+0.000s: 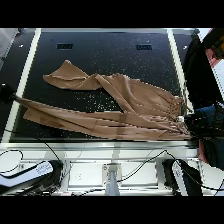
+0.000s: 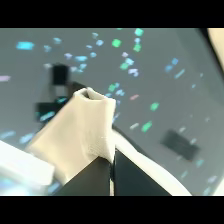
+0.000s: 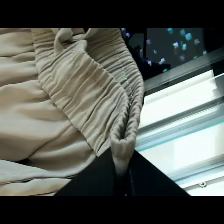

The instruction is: Fold the clothes and pants, and hang the long-sleeved shirts on hangers.

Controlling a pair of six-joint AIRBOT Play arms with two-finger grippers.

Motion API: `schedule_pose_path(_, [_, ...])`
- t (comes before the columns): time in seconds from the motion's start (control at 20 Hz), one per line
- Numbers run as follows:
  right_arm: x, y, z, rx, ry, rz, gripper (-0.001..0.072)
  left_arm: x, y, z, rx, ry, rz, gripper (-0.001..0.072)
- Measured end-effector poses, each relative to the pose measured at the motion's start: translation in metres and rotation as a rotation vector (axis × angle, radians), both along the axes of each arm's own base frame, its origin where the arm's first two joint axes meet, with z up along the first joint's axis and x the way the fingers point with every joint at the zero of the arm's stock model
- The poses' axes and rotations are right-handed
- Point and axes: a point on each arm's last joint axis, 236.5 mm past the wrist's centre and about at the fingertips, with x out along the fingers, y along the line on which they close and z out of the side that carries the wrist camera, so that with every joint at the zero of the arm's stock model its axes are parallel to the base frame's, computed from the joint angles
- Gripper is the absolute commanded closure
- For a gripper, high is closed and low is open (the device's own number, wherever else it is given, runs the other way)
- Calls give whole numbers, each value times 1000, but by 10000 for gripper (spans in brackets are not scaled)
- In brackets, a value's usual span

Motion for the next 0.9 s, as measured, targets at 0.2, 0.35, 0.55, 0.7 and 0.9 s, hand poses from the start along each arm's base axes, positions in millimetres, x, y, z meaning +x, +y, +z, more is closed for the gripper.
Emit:
schedule_pose_path(0.2, [3, -1, 1, -6, -11, -1, 667, 44, -2, -29, -108, -98, 70, 692])
schedule_pose_path(0.35, [4, -2, 1, -9, -16, -1, 667, 59, 2, -43, -136, -131, 108, 195])
schedule_pose_path(0.55, [6, -4, 1, -16, -27, -2, 667, 62, 0, -52, -155, -126, 99, 42])
schedule_pose_path(0.7, [7, -4, 2, -17, -31, -2, 667, 48, 2, -52, -149, -89, 66, 60])
schedule_pose_path(0.9, [8, -5, 2, -20, -36, -3, 667, -8, 17, -55, -113, 61, 35, 61])
